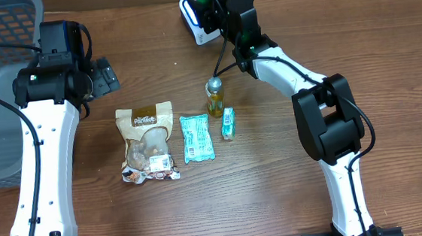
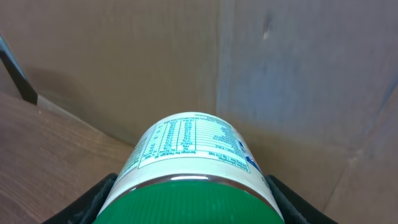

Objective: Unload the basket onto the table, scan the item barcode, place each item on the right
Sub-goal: 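Hold the jar's label under the white scanner with the right gripper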

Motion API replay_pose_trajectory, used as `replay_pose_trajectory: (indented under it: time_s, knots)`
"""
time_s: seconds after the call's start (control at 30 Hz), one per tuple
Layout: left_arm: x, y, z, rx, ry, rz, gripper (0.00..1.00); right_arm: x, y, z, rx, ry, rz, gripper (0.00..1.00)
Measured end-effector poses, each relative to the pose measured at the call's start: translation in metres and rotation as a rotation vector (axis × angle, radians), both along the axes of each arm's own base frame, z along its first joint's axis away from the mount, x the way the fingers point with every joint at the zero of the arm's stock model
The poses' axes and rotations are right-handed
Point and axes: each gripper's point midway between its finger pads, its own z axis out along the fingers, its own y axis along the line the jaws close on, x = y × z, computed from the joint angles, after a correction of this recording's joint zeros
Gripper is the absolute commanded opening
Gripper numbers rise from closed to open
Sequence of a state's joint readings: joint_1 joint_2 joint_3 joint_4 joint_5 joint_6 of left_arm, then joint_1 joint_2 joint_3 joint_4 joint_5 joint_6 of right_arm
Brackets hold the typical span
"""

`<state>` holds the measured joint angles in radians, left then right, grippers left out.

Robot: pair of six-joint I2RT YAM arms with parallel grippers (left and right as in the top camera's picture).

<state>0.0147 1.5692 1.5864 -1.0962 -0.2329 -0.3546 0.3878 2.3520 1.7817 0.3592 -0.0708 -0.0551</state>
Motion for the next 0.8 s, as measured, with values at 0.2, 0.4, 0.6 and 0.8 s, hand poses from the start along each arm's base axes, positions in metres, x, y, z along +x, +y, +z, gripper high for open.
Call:
replay_pose_trajectory:
  time_s: [0.2,0.4,0.6,0.8]
  knots:
    - [0.0,0.0,0.0,0.0,0.0,0.0,1.0,0.0,0.0,-0.006,-0.005,0.011,0.0,0.04]
    - [0.0,0.0,0.0,0.0,0.0,0.0,0.99,0.003,0.001,-0.034,-0.018,0.043,0.0,0.04]
    - [0.0,0.0,0.0,0.0,0.0,0.0,1.0,0.003,0.001,-0.041,-0.023,0.055,0.0,0.04]
    - [0.0,0.0,0.0,0.0,0.0,0.0,1.0,0.003,0.001,-0.041,-0.022,0.053,0.0,0.04]
